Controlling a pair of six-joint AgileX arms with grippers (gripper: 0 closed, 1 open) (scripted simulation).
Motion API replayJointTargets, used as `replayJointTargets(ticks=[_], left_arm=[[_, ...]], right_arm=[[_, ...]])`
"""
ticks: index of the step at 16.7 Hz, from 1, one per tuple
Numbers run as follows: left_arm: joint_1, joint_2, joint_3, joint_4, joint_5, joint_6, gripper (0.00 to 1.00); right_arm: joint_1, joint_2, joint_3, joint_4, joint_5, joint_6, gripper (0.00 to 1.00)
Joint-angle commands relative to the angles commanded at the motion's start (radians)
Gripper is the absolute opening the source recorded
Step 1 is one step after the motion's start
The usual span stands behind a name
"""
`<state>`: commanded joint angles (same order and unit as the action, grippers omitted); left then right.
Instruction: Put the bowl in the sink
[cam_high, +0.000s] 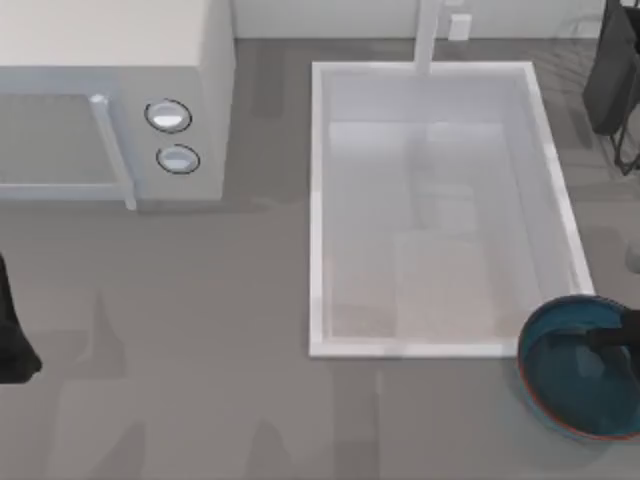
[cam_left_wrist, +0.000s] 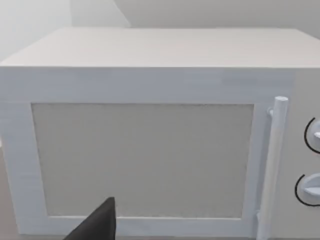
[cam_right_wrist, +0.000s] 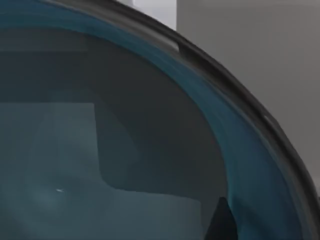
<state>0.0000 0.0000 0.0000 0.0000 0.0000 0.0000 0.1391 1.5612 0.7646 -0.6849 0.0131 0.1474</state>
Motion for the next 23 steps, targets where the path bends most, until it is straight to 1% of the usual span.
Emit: replayJointTargets(ticks=[2, 3, 12, 14, 17, 21, 23], left_arm=[[0.000, 0.000, 0.000, 0.000, 0.000, 0.000, 1.00], [0.000, 0.000, 0.000, 0.000, 0.000, 0.000, 1.00], [0.000, 0.000, 0.000, 0.000, 0.000, 0.000, 1.00], [0.000, 0.000, 0.000, 0.000, 0.000, 0.000, 1.00], [0.000, 0.000, 0.000, 0.000, 0.000, 0.000, 1.00], [0.000, 0.000, 0.000, 0.000, 0.000, 0.000, 1.00], [0.000, 0.000, 0.000, 0.000, 0.000, 0.000, 1.00]], right_arm=[[0.000, 0.000, 0.000, 0.000, 0.000, 0.000, 0.02], [0.000, 0.000, 0.000, 0.000, 0.000, 0.000, 0.00], [0.001, -0.002, 0.003, -0.003, -0.001, 0.001, 0.00], [0.002, -0.006, 0.039, -0.039, -0.001, 0.000, 0.00], [0.001, -0.027, 0.152, -0.173, -0.001, -0.001, 0.00], [-0.002, -0.077, 0.335, -0.445, -0.001, -0.003, 0.00], [-0.004, -0.106, 0.416, -0.550, -0.001, -0.006, 0.00]])
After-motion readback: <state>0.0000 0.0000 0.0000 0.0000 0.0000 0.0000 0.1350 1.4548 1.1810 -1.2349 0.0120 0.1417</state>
